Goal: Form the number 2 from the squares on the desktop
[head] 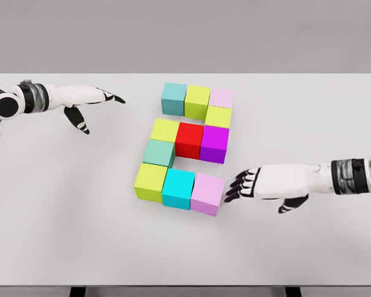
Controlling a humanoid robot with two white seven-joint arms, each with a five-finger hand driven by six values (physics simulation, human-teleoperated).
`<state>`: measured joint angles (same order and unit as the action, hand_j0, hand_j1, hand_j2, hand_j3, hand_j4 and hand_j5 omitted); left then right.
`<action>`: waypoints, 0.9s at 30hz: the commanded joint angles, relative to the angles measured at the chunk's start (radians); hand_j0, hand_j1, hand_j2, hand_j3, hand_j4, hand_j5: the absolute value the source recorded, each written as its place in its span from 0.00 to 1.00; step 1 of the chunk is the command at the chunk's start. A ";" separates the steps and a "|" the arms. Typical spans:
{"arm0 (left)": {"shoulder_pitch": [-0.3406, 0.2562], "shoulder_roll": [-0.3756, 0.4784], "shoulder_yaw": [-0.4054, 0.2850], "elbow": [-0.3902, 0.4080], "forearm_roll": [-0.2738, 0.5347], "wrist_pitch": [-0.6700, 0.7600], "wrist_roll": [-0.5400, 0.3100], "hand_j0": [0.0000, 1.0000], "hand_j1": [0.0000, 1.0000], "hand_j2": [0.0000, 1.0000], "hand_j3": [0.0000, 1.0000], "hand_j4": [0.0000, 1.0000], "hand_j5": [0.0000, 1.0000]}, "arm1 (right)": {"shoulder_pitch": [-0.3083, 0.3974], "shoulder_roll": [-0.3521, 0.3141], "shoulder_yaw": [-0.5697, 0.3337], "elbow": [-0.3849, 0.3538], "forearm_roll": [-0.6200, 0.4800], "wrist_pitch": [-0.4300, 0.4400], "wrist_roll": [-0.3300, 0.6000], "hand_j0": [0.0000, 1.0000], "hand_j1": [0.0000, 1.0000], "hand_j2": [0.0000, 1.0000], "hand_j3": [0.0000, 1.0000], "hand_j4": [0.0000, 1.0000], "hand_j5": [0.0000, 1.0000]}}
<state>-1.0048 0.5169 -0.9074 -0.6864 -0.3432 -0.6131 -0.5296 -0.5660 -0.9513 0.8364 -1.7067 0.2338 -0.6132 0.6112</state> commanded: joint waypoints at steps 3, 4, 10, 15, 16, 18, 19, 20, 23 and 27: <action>-0.002 -0.001 0.002 0.021 0.006 0.002 0.000 1.00 1.00 1.00 1.00 1.00 1.00 | -0.002 0.013 -0.003 0.053 0.010 0.002 0.000 1.00 1.00 1.00 1.00 1.00 1.00; -0.002 -0.001 0.004 0.022 0.006 0.002 0.002 1.00 1.00 1.00 1.00 1.00 1.00 | -0.003 0.026 -0.002 0.061 0.025 0.002 0.000 1.00 1.00 1.00 1.00 1.00 1.00; 0.000 -0.001 0.002 0.022 0.006 0.002 0.002 1.00 1.00 1.00 1.00 1.00 1.00 | -0.018 0.074 -0.002 0.076 0.041 0.002 0.000 1.00 1.00 1.00 1.00 1.00 1.00; 0.000 -0.001 0.002 0.024 0.004 0.002 0.002 1.00 1.00 1.00 1.00 1.00 1.00 | -0.021 0.077 0.000 0.076 0.044 0.002 0.000 1.00 1.00 1.00 1.00 1.00 1.00; 0.000 -0.001 0.002 0.024 0.004 0.002 0.002 1.00 1.00 1.00 1.00 1.00 1.00 | -0.021 0.077 0.000 0.076 0.044 0.002 0.000 1.00 1.00 1.00 1.00 1.00 1.00; 0.002 -0.001 0.002 0.024 0.003 0.002 0.002 1.00 1.00 1.00 1.00 1.00 1.00 | -0.021 0.069 -0.002 0.088 0.042 0.002 0.000 1.00 1.00 1.00 1.00 1.00 1.00; 0.002 -0.001 0.002 0.024 0.003 0.002 0.002 1.00 1.00 1.00 1.00 1.00 1.00 | -0.021 0.066 -0.003 0.090 0.042 0.002 0.000 1.00 1.00 1.00 1.00 1.00 1.00; 0.002 -0.001 0.002 0.024 0.003 0.002 0.002 1.00 1.00 1.00 1.00 1.00 1.00 | -0.025 0.065 -0.006 0.093 0.041 0.002 0.000 1.00 1.00 1.00 1.00 1.00 1.00; 0.002 -0.001 0.002 0.024 0.003 0.002 0.002 1.00 1.00 1.00 1.00 1.00 1.00 | -0.043 0.065 -0.086 0.194 0.024 0.002 0.000 1.00 1.00 1.00 1.00 1.00 1.00; 0.003 -0.009 0.002 0.025 0.003 0.002 0.000 1.00 1.00 1.00 1.00 1.00 1.00 | -0.034 0.065 -0.178 0.507 -0.337 0.002 0.000 1.00 1.00 1.00 1.00 1.00 1.00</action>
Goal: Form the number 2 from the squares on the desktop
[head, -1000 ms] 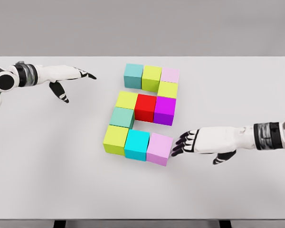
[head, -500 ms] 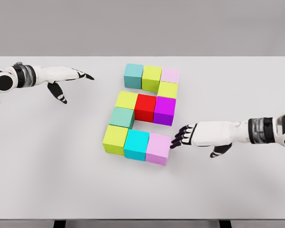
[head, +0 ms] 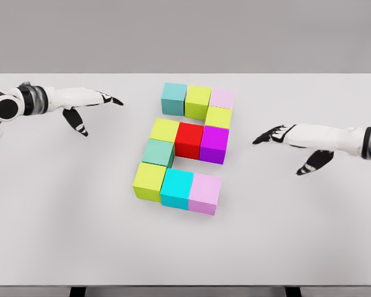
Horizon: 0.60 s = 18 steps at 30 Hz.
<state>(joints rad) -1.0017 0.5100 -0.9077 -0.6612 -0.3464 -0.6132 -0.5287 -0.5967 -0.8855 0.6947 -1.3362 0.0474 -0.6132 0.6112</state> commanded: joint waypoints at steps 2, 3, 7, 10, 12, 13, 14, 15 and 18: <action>-0.002 -0.016 0.003 0.003 0.004 0.002 0.001 1.00 1.00 1.00 1.00 1.00 1.00 | 0.002 -0.001 -0.035 0.135 -0.152 0.002 0.000 1.00 1.00 1.00 1.00 1.00 1.00; -0.003 -0.021 0.003 0.011 0.004 0.002 0.001 1.00 1.00 1.00 1.00 1.00 1.00 | 0.002 -0.001 -0.035 0.135 -0.152 0.002 0.000 1.00 1.00 1.00 1.00 1.00 1.00; -0.077 -0.168 0.006 0.185 -0.029 0.002 0.001 1.00 1.00 1.00 1.00 1.00 1.00 | 0.000 0.000 -0.038 0.137 -0.152 0.002 0.000 1.00 1.00 1.00 1.00 1.00 1.00; -0.083 -0.200 0.004 0.199 -0.031 0.002 0.002 1.00 1.00 1.00 1.00 1.00 1.00 | 0.000 0.000 -0.040 0.135 -0.155 0.002 0.000 1.00 1.00 1.00 1.00 1.00 1.00; -0.087 -0.214 0.004 0.199 -0.042 0.002 0.002 1.00 1.00 1.00 1.00 1.00 1.00 | 0.000 0.000 -0.040 0.132 -0.155 0.002 0.000 1.00 1.00 1.00 1.00 1.00 1.00; -0.094 -0.214 0.004 0.199 -0.045 0.002 0.002 1.00 1.00 1.00 1.00 1.00 1.00 | 0.000 0.000 -0.040 0.124 -0.156 0.002 0.000 1.00 1.00 1.00 1.00 1.00 1.00; -0.097 -0.220 0.004 0.199 -0.046 0.002 0.002 1.00 1.00 1.00 1.00 1.00 1.00 | 0.000 0.000 -0.040 0.123 -0.156 0.002 0.000 1.00 1.00 1.00 1.00 1.00 1.00; -0.107 -0.223 0.004 0.199 -0.046 0.002 0.002 1.00 1.00 1.00 1.00 1.00 1.00 | 0.000 0.000 -0.040 0.124 -0.156 0.002 0.000 1.00 1.00 1.00 1.00 1.00 1.00; -0.115 -0.225 0.004 0.198 -0.048 0.002 0.002 1.00 1.00 1.00 1.00 1.00 1.00 | 0.000 0.000 -0.040 0.123 -0.156 0.002 0.000 1.00 1.00 1.00 1.00 1.00 1.00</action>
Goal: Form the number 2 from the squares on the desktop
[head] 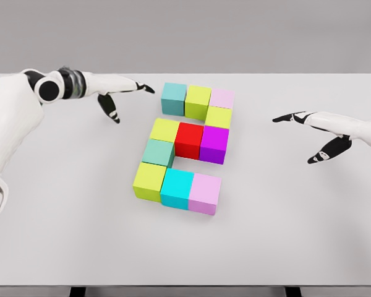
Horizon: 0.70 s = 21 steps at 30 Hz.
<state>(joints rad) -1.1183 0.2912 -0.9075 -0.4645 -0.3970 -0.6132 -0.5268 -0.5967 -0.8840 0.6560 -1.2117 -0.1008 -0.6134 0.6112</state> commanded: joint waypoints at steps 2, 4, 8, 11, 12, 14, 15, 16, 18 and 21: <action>0.000 -0.011 0.004 0.003 -0.002 0.002 -0.001 1.00 1.00 1.00 1.00 1.00 1.00 | 0.000 0.000 0.001 -0.002 -0.008 0.003 0.000 1.00 1.00 1.00 1.00 1.00 1.00; -0.005 -0.014 0.002 0.001 -0.003 0.002 0.001 1.00 1.00 1.00 1.00 1.00 1.00 | 0.000 0.000 0.001 -0.002 -0.008 0.003 0.000 1.00 1.00 1.00 1.00 1.00 1.00; -0.008 -0.029 0.002 0.001 -0.005 0.002 0.001 1.00 1.00 1.00 1.00 1.00 1.00 | 0.000 -0.001 0.002 -0.002 -0.008 0.003 0.000 1.00 1.00 1.00 1.00 1.00 1.00; -0.009 -0.034 0.005 0.000 -0.014 0.002 0.001 1.00 1.00 1.00 1.00 1.00 1.00 | 0.000 0.000 0.002 -0.002 -0.008 0.003 0.000 1.00 1.00 1.00 1.00 1.00 1.00; -0.014 -0.032 0.007 -0.002 -0.014 0.002 0.001 1.00 1.00 1.00 1.00 1.00 1.00 | 0.000 0.000 0.001 -0.002 -0.008 0.003 0.000 1.00 1.00 1.00 1.00 1.00 1.00; -0.020 -0.032 0.007 -0.003 -0.014 0.002 0.001 1.00 1.00 1.00 1.00 1.00 1.00 | -0.002 0.000 0.001 -0.002 -0.010 0.003 0.000 1.00 1.00 1.00 1.00 1.00 1.00; -0.021 -0.032 0.007 -0.006 -0.014 0.002 0.001 1.00 1.00 1.00 1.00 1.00 1.00 | -0.002 0.000 0.001 -0.002 -0.010 0.003 0.000 1.00 1.00 1.00 1.00 1.00 1.00; -0.021 -0.032 0.009 -0.006 -0.014 0.002 0.001 1.00 1.00 1.00 1.00 1.00 1.00 | 0.000 0.000 0.001 -0.002 -0.010 0.003 0.000 1.00 1.00 1.00 1.00 1.00 1.00; -0.021 -0.032 0.007 -0.008 -0.014 0.002 0.001 1.00 1.00 1.00 1.00 1.00 1.00 | 0.000 0.000 0.001 -0.002 -0.010 0.003 0.000 1.00 1.00 1.00 1.00 1.00 1.00; -0.021 -0.034 0.007 -0.010 -0.014 0.002 0.001 1.00 1.00 1.00 1.00 1.00 1.00 | -0.002 0.000 0.001 -0.002 -0.008 0.003 0.000 1.00 1.00 1.00 1.00 1.00 1.00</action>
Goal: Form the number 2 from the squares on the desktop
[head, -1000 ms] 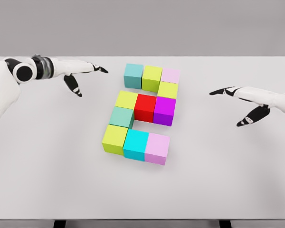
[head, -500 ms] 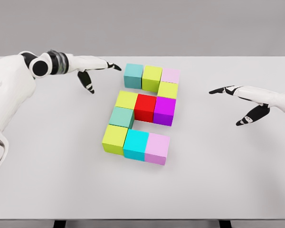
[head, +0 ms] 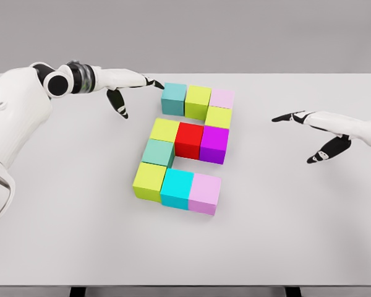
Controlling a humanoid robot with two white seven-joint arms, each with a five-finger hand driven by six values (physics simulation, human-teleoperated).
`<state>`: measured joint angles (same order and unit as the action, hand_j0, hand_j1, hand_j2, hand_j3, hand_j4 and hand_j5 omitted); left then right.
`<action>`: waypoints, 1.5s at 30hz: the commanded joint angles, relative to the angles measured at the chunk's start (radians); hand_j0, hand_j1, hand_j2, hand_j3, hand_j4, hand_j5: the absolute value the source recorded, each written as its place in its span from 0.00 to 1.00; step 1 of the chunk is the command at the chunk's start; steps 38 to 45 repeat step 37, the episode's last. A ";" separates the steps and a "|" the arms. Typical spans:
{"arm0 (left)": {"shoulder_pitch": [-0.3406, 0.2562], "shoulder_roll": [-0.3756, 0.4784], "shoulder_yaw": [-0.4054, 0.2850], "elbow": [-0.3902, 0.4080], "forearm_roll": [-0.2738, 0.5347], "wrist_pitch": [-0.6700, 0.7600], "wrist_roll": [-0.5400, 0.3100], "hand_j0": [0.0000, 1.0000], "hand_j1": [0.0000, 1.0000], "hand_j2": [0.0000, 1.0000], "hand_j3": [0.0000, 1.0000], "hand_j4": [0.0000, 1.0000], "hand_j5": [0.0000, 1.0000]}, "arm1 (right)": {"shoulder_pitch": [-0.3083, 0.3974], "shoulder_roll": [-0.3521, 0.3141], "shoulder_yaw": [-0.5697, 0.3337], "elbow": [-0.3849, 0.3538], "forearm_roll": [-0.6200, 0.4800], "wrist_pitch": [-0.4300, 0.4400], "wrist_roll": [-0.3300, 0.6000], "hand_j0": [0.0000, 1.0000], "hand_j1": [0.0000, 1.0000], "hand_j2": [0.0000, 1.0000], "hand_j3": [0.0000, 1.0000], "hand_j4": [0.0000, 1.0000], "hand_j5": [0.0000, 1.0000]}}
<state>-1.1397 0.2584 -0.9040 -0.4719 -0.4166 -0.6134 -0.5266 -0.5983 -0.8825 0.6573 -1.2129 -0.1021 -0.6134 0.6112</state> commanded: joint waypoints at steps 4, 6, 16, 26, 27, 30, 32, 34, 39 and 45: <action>0.000 -0.004 0.004 -0.004 0.004 0.003 0.000 1.00 1.00 1.00 1.00 1.00 1.00 | 0.000 0.000 -0.001 0.000 -0.007 0.003 0.000 1.00 1.00 1.00 1.00 1.00 1.00; 0.000 -0.005 0.004 -0.005 0.004 0.003 0.000 1.00 1.00 1.00 1.00 1.00 1.00 | 0.000 0.000 -0.001 0.000 -0.007 0.003 0.000 1.00 1.00 1.00 1.00 1.00 1.00; 0.002 -0.022 0.002 -0.019 0.002 0.003 0.000 1.00 1.00 1.00 1.00 1.00 1.00 | 0.000 0.000 -0.001 0.000 -0.007 0.003 0.000 1.00 1.00 1.00 1.00 1.00 1.00; 0.002 -0.007 0.010 -0.027 0.006 0.003 0.002 1.00 1.00 1.00 1.00 1.00 1.00 | -0.005 0.000 -0.002 0.000 -0.007 0.003 0.000 1.00 1.00 1.00 1.00 1.00 1.00; 0.000 -0.004 0.013 -0.027 0.007 0.003 0.004 1.00 1.00 1.00 1.00 1.00 1.00 | -0.005 0.000 -0.002 0.000 -0.007 0.003 0.000 1.00 1.00 1.00 1.00 1.00 1.00; 0.000 0.012 0.014 -0.027 0.009 0.003 0.007 1.00 1.00 1.00 1.00 1.00 1.00 | -0.005 -0.006 -0.002 -0.028 -0.002 0.003 0.000 1.00 1.00 1.00 1.00 1.00 1.00; 0.000 0.022 0.014 -0.027 0.009 0.003 0.008 1.00 1.00 1.00 1.00 1.00 1.00 | 0.002 -0.049 -0.004 -0.089 -0.002 0.003 0.000 1.00 1.00 1.00 1.00 1.00 1.00; 0.000 0.024 0.014 -0.025 0.009 0.003 0.008 1.00 1.00 1.00 1.00 1.00 1.00 | 0.002 -0.070 -0.004 -0.094 -0.004 0.003 0.000 1.00 1.00 1.00 1.00 1.00 1.00; 0.000 0.024 0.014 -0.024 0.009 0.003 0.008 1.00 1.00 1.00 1.00 1.00 1.00 | -0.002 -0.072 -0.005 -0.088 -0.004 0.003 0.000 1.00 1.00 1.00 1.00 1.00 1.00; 0.000 0.024 0.014 -0.024 0.009 0.003 0.008 1.00 1.00 1.00 1.00 1.00 1.00 | -0.002 -0.072 -0.005 -0.088 -0.004 0.003 0.000 1.00 1.00 1.00 1.00 1.00 1.00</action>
